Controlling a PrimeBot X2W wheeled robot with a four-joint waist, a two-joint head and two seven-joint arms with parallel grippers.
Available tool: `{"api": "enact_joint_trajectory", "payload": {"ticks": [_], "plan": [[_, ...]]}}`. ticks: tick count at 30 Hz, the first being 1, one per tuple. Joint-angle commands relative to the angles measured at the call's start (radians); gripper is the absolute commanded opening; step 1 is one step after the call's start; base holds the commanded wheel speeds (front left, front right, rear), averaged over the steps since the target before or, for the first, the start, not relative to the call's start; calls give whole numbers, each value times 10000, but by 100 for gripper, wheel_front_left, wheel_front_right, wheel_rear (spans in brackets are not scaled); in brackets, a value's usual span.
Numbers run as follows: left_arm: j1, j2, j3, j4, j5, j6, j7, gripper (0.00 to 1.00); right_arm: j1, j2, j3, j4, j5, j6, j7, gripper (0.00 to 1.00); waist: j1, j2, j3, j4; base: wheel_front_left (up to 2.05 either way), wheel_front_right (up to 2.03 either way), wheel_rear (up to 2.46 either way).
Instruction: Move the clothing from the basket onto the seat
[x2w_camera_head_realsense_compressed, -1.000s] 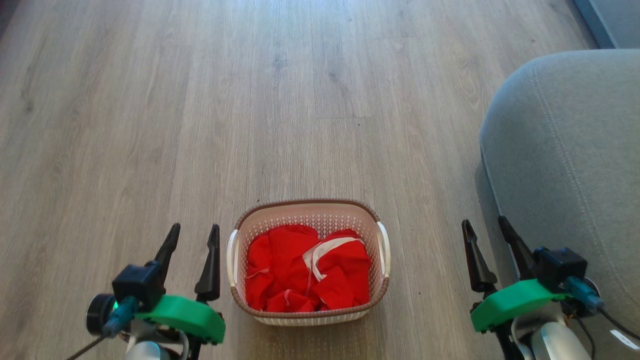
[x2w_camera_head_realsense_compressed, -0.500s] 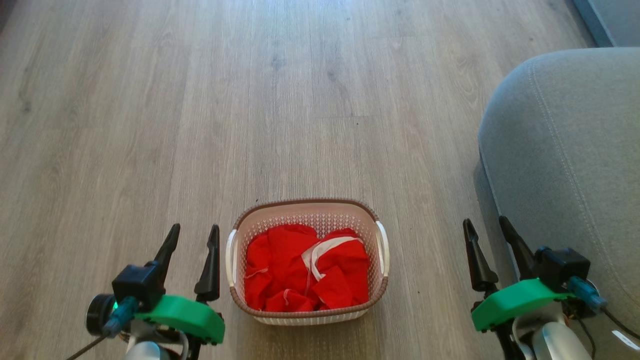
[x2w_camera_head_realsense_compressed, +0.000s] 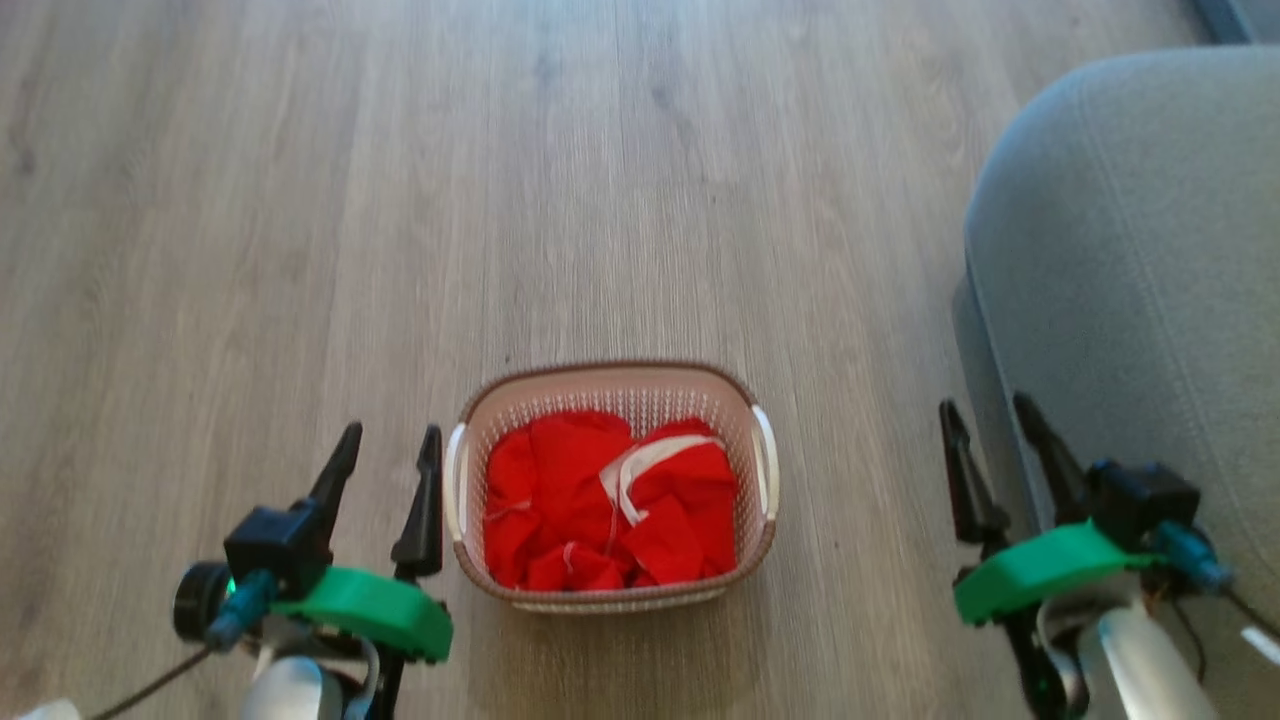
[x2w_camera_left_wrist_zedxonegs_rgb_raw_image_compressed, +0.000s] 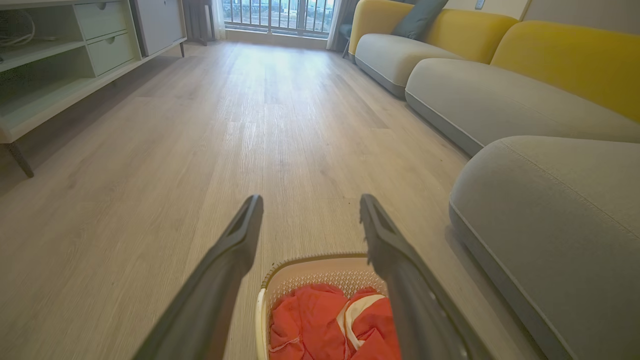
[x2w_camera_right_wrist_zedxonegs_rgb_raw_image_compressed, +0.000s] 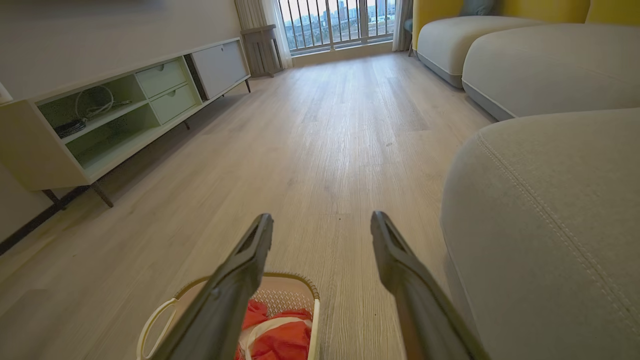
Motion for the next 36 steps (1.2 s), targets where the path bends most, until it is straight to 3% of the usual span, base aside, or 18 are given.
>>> {"api": "enact_joint_trajectory", "payload": {"ticks": [1, 11, 21, 28, 36], "plan": [[-676, 106, 224, -366, -24, 10, -137, 100, -632, -164, 147, -449, -103, -2, -137, 100, 0, 0, 474, -43, 0, 0, 0], [-2603, 106, -464, 406, 200, 248, -138, 100, -2165, -195, -270, -1370, -312, -2, -138, 100, 0, 0, 3557, -230, 0, 0, 0], [-5914, 106, -1837, 3714, 566, 614, -138, 100, -4158, -129, -397, -2342, -257, -2, -138, 100, 0, 0, 6533, -679, 0, 0, 0], [-8010, 106, -2725, 6663, 377, 966, 91, 100, -4821, -1, -141, -2627, -182, -2, -138, 100, 0, 0, 7649, -1238, 0, 0, 0], [-9567, 106, -3065, 8831, -419, 1532, 709, 100, -4989, 137, 60, -2806, 25, -2, -138, 100, 0, 0, 8369, -1762, 0, 0, 0]]}}
